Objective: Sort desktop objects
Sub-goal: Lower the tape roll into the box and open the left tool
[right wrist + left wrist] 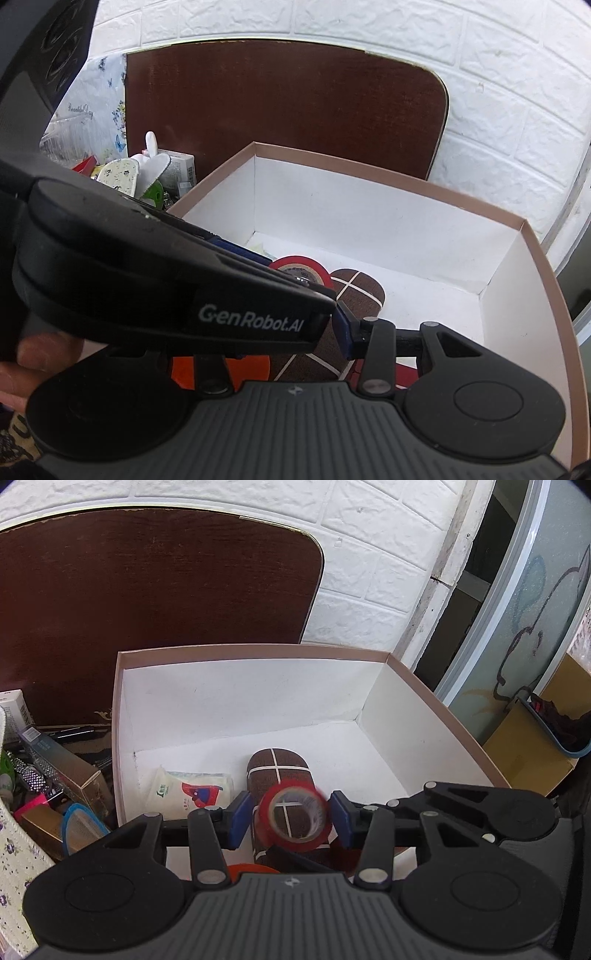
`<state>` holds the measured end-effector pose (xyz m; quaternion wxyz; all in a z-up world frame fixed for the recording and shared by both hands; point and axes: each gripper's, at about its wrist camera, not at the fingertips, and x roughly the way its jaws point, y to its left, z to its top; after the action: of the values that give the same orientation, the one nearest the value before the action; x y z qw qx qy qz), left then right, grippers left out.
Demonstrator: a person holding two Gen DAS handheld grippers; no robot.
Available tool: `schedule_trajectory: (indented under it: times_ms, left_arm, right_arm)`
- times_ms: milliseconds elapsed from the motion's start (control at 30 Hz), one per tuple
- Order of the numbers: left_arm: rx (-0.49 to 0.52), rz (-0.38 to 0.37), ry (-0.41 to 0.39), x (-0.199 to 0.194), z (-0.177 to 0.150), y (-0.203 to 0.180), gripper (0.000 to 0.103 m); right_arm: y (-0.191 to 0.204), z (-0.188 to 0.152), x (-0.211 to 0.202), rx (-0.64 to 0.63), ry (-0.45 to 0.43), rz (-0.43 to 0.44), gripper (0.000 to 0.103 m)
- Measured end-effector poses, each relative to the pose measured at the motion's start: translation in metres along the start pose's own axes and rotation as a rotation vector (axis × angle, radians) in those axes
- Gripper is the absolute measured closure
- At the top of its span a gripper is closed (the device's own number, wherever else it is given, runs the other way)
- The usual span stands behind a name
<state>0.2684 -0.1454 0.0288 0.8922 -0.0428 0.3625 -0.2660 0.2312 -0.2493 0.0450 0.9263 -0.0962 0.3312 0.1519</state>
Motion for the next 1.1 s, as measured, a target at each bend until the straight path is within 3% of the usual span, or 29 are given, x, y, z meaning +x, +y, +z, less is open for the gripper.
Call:
schedule_trajectory:
  times_ms: [67, 100, 133, 200, 300, 433, 700, 800, 1000, 1100]
  left_arm:
    - [-0.012, -0.032, -0.014, -0.003, 0.0, 0.001, 0.036]
    - [-0.014, -0.06, -0.021, -0.006, 0.0, 0.001, 0.026]
    - [-0.016, -0.089, -0.025, -0.009, 0.0, 0.0, 0.022]
    - [-0.005, -0.114, -0.034, -0.015, -0.002, -0.004, 0.016]
    - [0.043, -0.076, -0.05, -0.022, -0.007, -0.013, 0.009]
    - [0.1, -0.028, -0.077, -0.028, -0.014, -0.02, 0.009]
    - [0.091, 0.021, -0.116, -0.05, -0.026, -0.026, 0.009]
    - [0.094, 0.094, -0.124, -0.062, -0.033, -0.032, 0.009]
    - [0.01, 0.17, -0.137, -0.088, -0.049, -0.032, 0.009]
    - [0.02, 0.2, -0.142, -0.099, -0.059, -0.036, 0.009]
  right_arm:
    - [0.001, -0.001, 0.0, 0.012, 0.018, 0.003, 0.057]
    - [0.001, -0.002, -0.001, 0.017, 0.023, 0.019, 0.05]
    - [0.001, -0.003, -0.003, 0.023, 0.021, 0.035, 0.04]
    - [0.001, -0.008, -0.004, 0.021, 0.011, 0.03, 0.034]
    - [0.001, -0.013, -0.008, 0.019, -0.01, -0.003, 0.019]
    - [0.005, -0.021, -0.018, 0.039, -0.031, -0.005, 0.018]
    - [0.019, -0.032, -0.038, 0.045, -0.084, -0.067, 0.013]
    - [0.025, -0.036, -0.046, 0.052, -0.087, -0.076, 0.013]
    - [0.03, -0.037, -0.052, 0.074, -0.108, -0.1, 0.013]
    - [0.034, -0.044, -0.062, 0.104, -0.141, -0.117, 0.013]
